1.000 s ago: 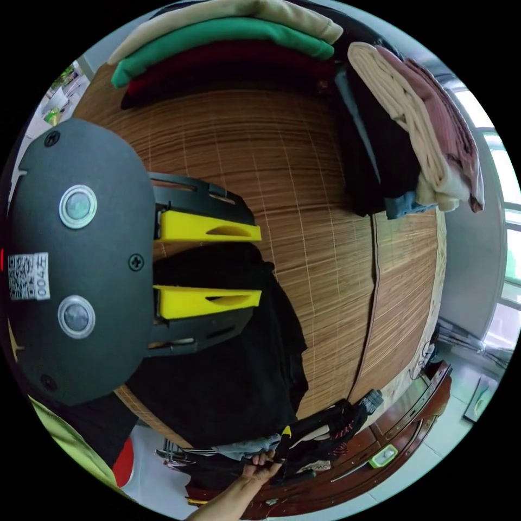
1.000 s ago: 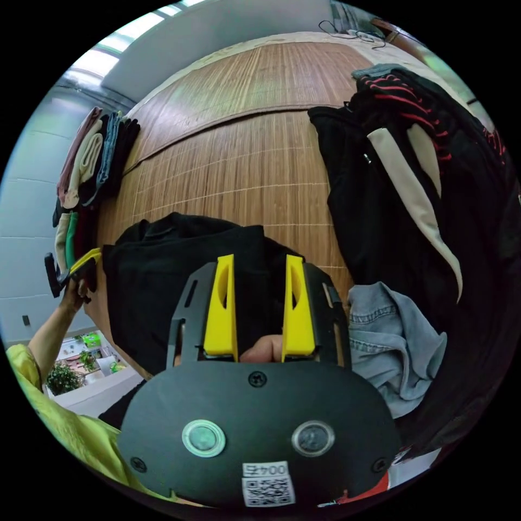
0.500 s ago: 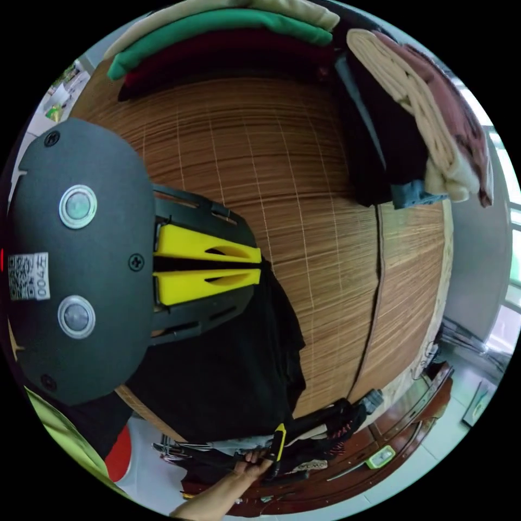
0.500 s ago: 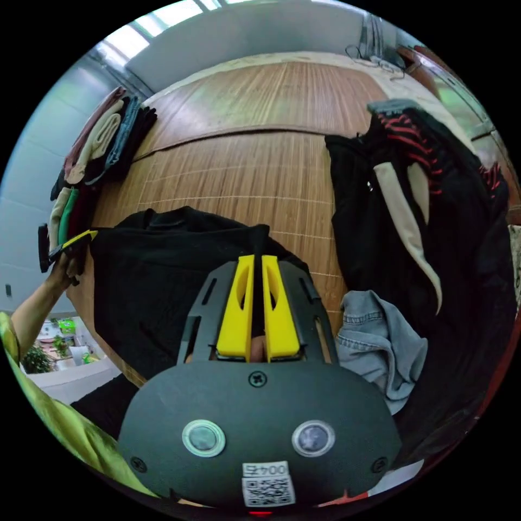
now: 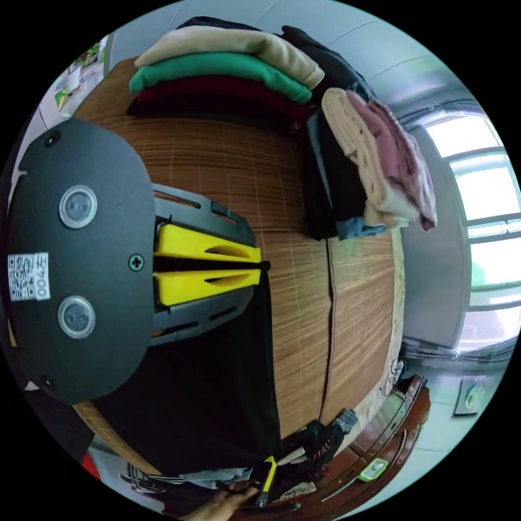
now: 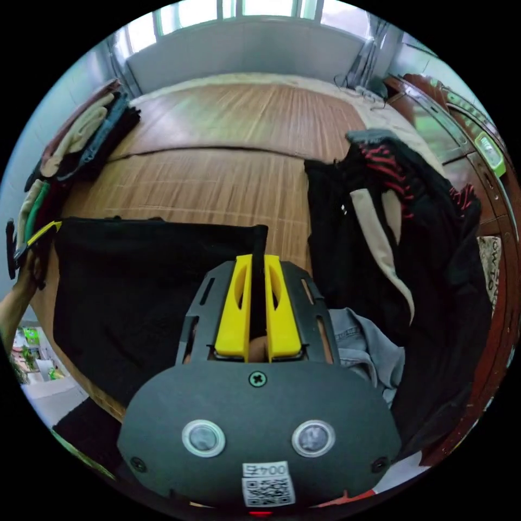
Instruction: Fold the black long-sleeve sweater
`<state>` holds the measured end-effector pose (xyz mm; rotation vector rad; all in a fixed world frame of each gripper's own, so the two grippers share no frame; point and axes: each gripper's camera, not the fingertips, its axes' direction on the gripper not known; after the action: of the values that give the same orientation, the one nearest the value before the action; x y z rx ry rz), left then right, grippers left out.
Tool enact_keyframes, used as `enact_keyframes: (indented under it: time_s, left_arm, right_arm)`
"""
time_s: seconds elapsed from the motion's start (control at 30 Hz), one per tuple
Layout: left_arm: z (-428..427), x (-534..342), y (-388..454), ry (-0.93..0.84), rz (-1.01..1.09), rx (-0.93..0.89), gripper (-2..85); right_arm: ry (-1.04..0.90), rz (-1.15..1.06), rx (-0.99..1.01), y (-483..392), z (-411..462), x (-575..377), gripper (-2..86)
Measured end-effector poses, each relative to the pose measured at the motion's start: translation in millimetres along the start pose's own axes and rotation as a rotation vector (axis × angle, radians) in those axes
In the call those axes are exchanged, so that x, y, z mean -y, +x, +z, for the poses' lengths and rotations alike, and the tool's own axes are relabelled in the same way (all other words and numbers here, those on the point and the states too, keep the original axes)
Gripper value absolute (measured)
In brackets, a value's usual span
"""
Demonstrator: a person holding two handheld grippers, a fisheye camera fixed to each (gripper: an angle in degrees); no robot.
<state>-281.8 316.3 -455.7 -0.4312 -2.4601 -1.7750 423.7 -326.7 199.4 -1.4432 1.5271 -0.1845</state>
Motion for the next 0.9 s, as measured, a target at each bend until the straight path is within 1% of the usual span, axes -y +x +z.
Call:
enact_keyframes:
  time_s: [0.03, 0.1, 0.17, 0.23, 0.3, 0.33, 0.4, 0.5, 0.57, 0.63, 0.67, 0.73, 0.83, 0.9]
  left_arm:
    - [24.4, 3.0, 1.7, -0.100, -0.008, 0.014, 1.7]
    - [39.1, 3.1, 2.7, -0.159, 0.007, 0.057, 2.0]
    - [29.6, 6.5, -4.7, -0.147, -0.027, 0.034, 2.3]
    - [-0.9, 4.9, -13.7, -0.090, -0.059, 0.045, 1.9]
    - [-30.3, -5.8, -16.0, -0.050, -0.070, 0.072, 1.6]
    - [-52.6, -19.3, -15.2, -0.025, -0.086, 0.054, 1.3]
    - [-80.8, -48.9, -5.4, -0.015, -0.077, 0.005, 1.0]
    - [-94.0, -110.9, 25.8, -0.101, -0.018, -0.029, 0.6]
    - [-76.6, -146.3, 42.7, -0.203, 0.017, -0.038, 0.5]
    - [-40.5, -177.8, 57.7, -0.340, 0.092, 0.002, 0.4]
    - [-31.8, -183.0, 60.7, -0.367, 0.116, 0.006, 0.4]
    - [-28.1, -189.7, 75.2, -0.336, 0.213, 0.048, 0.3]
    - [-30.7, -196.8, 93.9, -0.302, 0.319, 0.126, 0.2]
    - [-31.6, -192.2, 86.8, -0.345, 0.281, 0.090, 0.2]
  right_arm:
    - [-0.085, 0.016, -0.035, -1.7, 19.3, 5.3, 5.0]
    - [-0.104, 0.043, -0.088, -2.7, 22.1, 9.1, 5.3]
    - [-0.016, 0.120, -0.118, -0.2, -6.6, 5.9, 4.8]
    - [0.036, 0.125, -0.105, -2.0, -32.0, -6.1, 3.9]
    - [0.055, 0.122, -0.065, -7.4, -53.4, -26.4, 2.1]
    - [0.048, 0.118, -0.034, -14.0, -63.2, -43.3, 1.1]
    - [0.009, 0.110, 0.008, -27.7, -69.3, -71.4, 0.1]
    - [-0.103, 0.100, 0.018, -54.0, -57.5, -115.2, -0.5]
    - [-0.214, 0.121, 0.004, -65.6, -32.4, -136.2, -0.7]
    - [-0.315, 0.133, -0.009, -69.5, -6.8, -141.2, -0.7]
    - [-0.306, 0.116, -0.025, -72.7, -0.9, -138.8, -0.7]
    - [-0.342, 0.069, -0.046, -78.2, 4.4, -128.4, -0.7]
    - [-0.393, 0.057, -0.045, -80.7, 7.8, -115.4, -0.7]
    - [-0.427, 0.065, -0.020, -78.2, 6.1, -110.0, -0.7]
